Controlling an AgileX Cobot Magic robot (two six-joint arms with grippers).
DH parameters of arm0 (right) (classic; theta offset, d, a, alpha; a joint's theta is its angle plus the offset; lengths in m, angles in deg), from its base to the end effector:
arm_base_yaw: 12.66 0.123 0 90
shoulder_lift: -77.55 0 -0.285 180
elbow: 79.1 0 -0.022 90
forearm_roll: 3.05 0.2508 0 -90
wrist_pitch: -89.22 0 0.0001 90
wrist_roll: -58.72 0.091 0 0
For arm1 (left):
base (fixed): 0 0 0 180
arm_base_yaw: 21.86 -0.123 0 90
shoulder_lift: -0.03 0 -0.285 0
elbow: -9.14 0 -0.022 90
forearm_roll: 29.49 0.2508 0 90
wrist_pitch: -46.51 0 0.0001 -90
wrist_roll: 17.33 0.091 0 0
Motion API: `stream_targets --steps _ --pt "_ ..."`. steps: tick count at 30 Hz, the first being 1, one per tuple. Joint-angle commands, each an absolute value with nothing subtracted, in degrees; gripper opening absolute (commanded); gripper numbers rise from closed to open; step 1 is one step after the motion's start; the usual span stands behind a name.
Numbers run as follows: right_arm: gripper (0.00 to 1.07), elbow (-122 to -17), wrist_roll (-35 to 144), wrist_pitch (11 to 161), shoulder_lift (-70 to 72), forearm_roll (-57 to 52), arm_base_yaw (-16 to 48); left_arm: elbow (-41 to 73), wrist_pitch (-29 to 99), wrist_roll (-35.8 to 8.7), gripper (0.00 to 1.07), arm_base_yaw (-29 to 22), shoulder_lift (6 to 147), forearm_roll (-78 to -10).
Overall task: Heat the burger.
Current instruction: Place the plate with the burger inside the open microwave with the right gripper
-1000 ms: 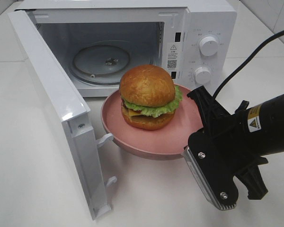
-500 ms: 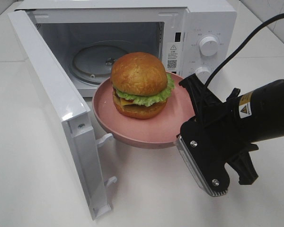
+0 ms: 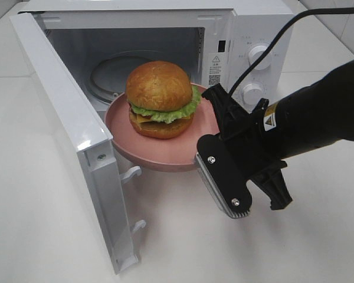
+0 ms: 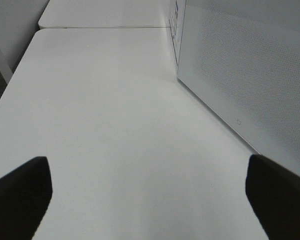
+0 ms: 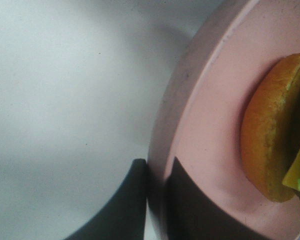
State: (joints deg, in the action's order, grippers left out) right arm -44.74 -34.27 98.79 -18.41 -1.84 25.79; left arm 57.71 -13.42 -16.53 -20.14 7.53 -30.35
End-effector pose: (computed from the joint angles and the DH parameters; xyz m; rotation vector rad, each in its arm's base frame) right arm 0.2297 0.1828 0.1913 -2.2547 1.0437 -0.4033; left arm -0.0050 -0.0010 0.2785 0.0451 2.0241 -0.0281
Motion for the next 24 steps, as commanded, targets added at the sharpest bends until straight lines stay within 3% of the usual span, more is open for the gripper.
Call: stream_targets --steps 1,24 --pt "0.0 -47.9 -34.6 94.9 -19.8 -1.7 25.4 57.9 -12.9 -16.5 0.98 -20.3 6.3 -30.6" --pt "0.0 -61.8 -29.7 95.6 -32.3 -1.8 22.8 57.9 -12.9 -16.5 0.98 -20.3 6.3 -30.6"
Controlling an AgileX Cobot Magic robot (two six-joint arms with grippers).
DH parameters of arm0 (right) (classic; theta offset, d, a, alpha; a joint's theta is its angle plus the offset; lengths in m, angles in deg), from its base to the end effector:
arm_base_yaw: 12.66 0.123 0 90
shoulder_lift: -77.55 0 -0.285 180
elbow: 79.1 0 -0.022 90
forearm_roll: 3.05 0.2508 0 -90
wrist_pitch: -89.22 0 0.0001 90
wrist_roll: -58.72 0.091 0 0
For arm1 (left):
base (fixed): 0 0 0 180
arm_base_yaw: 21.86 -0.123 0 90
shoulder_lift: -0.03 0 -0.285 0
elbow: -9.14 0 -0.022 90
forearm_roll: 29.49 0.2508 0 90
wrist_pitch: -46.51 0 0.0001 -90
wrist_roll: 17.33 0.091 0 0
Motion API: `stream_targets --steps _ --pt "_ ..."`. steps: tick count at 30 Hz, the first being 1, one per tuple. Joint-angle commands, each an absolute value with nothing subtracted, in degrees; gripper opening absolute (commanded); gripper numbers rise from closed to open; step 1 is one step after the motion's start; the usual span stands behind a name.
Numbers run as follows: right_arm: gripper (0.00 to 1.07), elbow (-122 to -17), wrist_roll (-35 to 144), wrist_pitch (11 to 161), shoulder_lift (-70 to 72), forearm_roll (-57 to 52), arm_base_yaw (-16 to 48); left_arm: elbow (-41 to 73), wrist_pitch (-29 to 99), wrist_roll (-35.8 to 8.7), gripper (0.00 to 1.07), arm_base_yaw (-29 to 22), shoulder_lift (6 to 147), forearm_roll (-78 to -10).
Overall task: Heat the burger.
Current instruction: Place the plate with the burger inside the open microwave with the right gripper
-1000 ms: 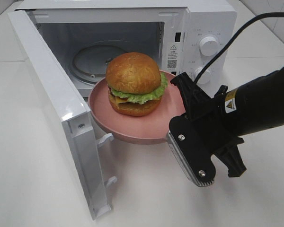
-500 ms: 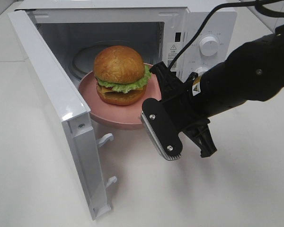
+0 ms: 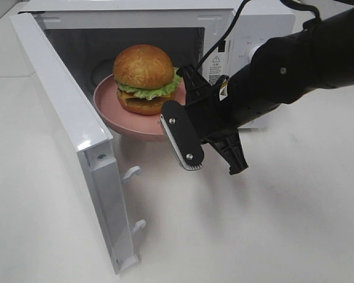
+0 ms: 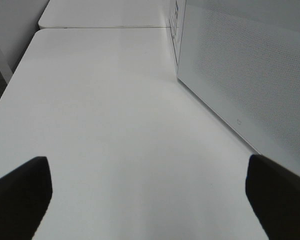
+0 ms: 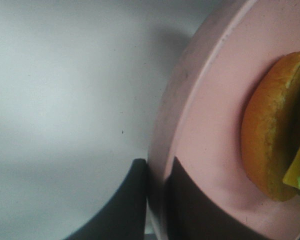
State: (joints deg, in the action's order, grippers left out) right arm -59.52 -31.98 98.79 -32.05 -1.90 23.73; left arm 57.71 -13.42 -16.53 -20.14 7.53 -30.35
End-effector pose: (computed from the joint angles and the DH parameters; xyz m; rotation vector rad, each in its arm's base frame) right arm 0.2927 0.2161 0.1816 -2.1967 1.1186 -0.4116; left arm -0.0050 -0.0010 0.2785 0.0451 2.0241 -0.0281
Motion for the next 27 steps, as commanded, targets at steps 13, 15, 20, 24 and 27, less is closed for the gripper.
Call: stream_targets --steps 13,15,20,24,27 --pt "0.0 -67.4 -28.5 96.0 -37.4 -2.0 22.8 57.9 -12.9 -16.5 0.98 -20.3 6.3 -30.6" --pt "0.0 -69.2 -28.4 96.8 -38.5 -2.0 22.8 57.9 -12.9 -16.5 0.98 -20.3 6.3 -30.6" --pt "0.0 -71.7 -27.7 97.1 -39.7 -2.0 22.8 57.9 -12.9 -16.4 0.98 -20.3 6.3 -30.6" --pt "0.0 -73.6 -27.7 97.1 -40.5 -2.0 22.8 57.9 -12.9 -16.4 0.98 -20.3 6.3 -30.6" --pt "0.0 -73.6 -27.8 96.6 -40.9 -2.0 22.8 57.9 -12.9 -16.4 0.98 -20.3 6.3 -30.6"
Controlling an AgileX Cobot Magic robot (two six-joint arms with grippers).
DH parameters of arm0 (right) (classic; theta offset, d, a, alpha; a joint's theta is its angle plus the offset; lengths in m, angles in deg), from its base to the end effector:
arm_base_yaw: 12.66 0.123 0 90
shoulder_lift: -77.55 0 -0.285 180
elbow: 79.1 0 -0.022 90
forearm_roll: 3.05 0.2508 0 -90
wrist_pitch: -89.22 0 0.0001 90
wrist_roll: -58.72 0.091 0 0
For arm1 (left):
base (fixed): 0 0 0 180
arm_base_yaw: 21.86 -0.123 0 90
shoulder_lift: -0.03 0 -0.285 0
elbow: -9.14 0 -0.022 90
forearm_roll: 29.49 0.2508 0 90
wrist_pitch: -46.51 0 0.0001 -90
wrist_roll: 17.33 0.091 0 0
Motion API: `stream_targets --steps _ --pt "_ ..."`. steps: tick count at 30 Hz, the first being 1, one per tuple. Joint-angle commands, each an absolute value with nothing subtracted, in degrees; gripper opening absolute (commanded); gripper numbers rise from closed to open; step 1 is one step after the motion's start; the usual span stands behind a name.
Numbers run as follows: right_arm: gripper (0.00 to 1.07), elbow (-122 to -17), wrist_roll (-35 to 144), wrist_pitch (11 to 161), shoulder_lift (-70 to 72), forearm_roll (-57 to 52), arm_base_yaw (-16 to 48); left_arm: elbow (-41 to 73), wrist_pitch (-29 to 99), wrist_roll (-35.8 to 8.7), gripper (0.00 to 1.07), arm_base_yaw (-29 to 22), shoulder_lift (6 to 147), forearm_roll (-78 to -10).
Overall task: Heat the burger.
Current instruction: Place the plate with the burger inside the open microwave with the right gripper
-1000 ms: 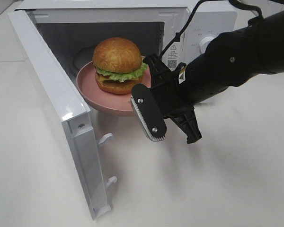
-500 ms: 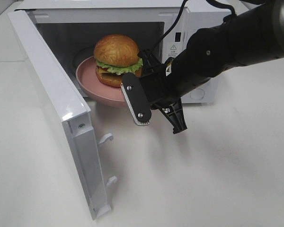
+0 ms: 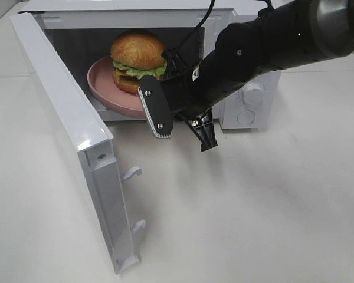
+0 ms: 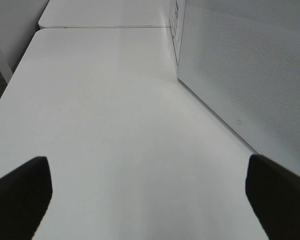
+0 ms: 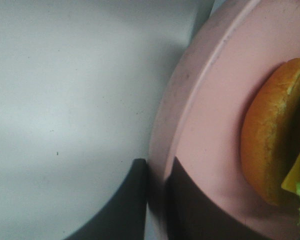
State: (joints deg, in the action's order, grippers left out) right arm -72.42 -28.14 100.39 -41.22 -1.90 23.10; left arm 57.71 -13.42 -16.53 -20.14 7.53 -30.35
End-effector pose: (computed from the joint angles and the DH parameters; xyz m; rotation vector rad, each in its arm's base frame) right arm 0.3379 0.2438 0.1791 -2.1153 1.1827 -0.4029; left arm -0.0050 -0.0010 0.2785 0.0451 2.0241 -0.0281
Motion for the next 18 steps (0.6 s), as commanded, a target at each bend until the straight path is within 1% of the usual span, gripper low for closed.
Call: stream_targets --steps 1,7,18 --pt "0.0 -73.6 -27.8 96.6 -41.1 -2.5 22.8 57.9 -12.9 -16.4 0.98 -20.3 6.3 -30.6" --pt "0.0 -74.3 -27.5 96.7 -43.0 -3.4 22.8 57.9 -12.9 -16.4 0.98 -20.3 6.3 -30.6" --pt "0.0 -80.6 -23.3 97.8 -47.6 -3.5 22.8 57.9 -12.9 -16.5 0.98 -20.3 6.3 -30.6"
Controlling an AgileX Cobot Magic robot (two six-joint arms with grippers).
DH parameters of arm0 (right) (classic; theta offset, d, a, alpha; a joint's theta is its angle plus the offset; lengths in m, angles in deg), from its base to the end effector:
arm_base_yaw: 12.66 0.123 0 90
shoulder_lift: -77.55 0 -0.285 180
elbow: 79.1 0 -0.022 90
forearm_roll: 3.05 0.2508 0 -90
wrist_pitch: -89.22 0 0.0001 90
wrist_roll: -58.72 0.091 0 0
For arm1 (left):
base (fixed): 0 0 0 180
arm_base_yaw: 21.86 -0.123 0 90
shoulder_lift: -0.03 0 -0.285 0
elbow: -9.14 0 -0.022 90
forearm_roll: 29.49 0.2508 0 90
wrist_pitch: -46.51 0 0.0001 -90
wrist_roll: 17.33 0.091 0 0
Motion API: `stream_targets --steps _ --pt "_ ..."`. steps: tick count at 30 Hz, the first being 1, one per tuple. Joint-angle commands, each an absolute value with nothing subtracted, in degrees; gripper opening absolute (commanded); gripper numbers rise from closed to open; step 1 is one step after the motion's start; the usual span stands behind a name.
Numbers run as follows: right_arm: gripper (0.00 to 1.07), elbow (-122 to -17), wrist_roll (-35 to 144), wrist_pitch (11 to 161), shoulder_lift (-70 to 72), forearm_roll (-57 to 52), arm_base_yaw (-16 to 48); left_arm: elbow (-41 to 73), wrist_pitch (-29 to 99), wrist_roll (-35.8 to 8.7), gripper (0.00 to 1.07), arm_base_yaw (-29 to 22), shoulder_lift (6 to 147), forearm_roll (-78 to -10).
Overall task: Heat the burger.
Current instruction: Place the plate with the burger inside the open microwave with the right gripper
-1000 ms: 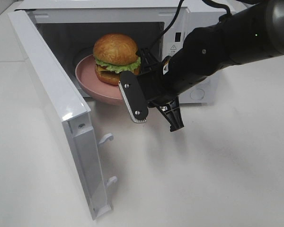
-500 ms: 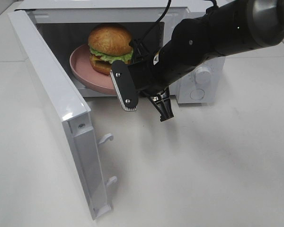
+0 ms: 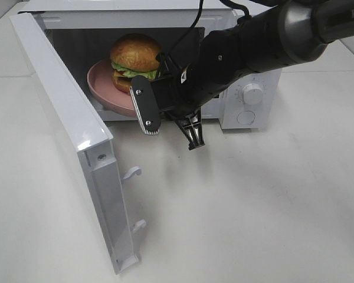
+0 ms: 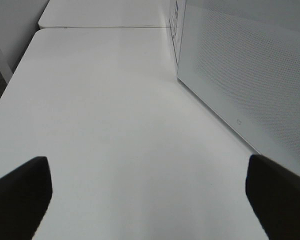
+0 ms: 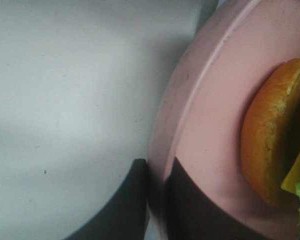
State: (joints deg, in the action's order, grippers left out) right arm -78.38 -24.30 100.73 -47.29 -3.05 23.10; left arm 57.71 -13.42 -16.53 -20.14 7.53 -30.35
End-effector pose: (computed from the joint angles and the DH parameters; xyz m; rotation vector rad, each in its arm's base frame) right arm 0.3583 0.2580 0.1623 -2.0896 1.2363 -0.3827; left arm -0.0050 -0.0010 0.2785 0.0451 2.0241 -0.0281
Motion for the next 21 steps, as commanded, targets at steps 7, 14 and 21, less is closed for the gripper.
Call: stream_targets --steps 7,14,21 --pt "0.0 -85.0 -21.2 99.9 -51.0 -5.0 22.8 57.9 -12.9 -16.5 0.98 -20.3 6.3 -30.6" --pt "0.0 -88.6 -17.7 101.7 -53.2 -8.2 22.8 57.9 -12.9 -16.5 0.98 -20.3 6.3 -30.6" --pt "0.0 -92.0 -13.6 103.1 -55.0 -11.9 22.8 57.9 -12.9 -16.5 0.98 -20.3 6.3 -30.6"
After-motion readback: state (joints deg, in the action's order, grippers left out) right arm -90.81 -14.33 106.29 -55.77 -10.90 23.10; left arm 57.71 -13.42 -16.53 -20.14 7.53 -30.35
